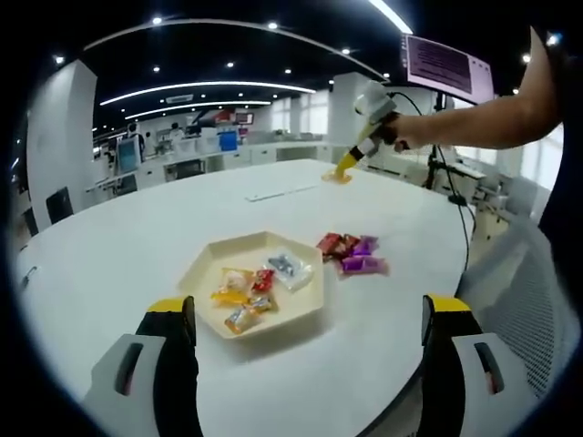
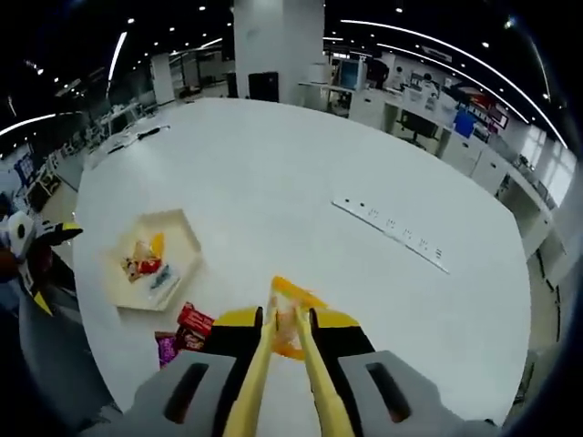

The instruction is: Place the target food into the container with the food tongs after gripping and lifting it, then release it inside without dropping or visibly crushing the food.

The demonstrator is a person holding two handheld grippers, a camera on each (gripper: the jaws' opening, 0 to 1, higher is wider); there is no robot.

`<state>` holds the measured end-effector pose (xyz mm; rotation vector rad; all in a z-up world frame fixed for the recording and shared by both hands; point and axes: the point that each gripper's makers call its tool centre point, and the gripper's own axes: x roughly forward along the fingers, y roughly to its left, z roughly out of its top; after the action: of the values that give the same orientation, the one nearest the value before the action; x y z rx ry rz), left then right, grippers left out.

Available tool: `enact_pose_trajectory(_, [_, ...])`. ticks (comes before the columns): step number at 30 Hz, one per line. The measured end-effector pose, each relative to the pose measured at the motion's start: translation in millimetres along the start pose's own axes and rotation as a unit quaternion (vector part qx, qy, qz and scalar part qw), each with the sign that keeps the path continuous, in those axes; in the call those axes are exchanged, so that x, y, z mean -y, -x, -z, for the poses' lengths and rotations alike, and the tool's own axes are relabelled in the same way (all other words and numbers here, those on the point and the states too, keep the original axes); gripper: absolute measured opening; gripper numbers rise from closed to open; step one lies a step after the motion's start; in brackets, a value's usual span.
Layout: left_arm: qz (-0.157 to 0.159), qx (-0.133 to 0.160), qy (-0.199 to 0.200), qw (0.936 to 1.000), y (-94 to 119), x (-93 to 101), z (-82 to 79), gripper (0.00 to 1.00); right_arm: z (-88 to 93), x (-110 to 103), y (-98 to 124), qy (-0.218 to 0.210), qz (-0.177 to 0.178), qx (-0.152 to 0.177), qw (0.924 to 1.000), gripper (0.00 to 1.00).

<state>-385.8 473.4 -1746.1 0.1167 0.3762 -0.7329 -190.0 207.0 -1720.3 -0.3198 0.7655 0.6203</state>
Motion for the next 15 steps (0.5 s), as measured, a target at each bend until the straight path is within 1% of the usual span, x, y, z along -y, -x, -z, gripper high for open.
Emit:
enact_pose_trajectory(8, [-0.001, 0.001, -0.002, 1.0, 0.7, 0.2, -1.1, 1.0, -22.5, -32.0, -10.7, 0.029, -0.025, 0.01, 0.9992, 0.19])
enact_pose_trajectory(10, [0.0, 0.001, -0.002, 1.0, 0.5, -0.2, -0.6, 1.0, -31.3, -45.5, -13.4, 0.038, -0.037, 0.014, 0.9985, 0.2])
enact_pose_trajectory(15, [-0.002, 0.003, -0.004, 1.0, 0.9, -1.1, -1.3, 1.0, -47.4, -69.5, -19.6, 0.056, -0.053, 0.023, 0.9968, 0.2])
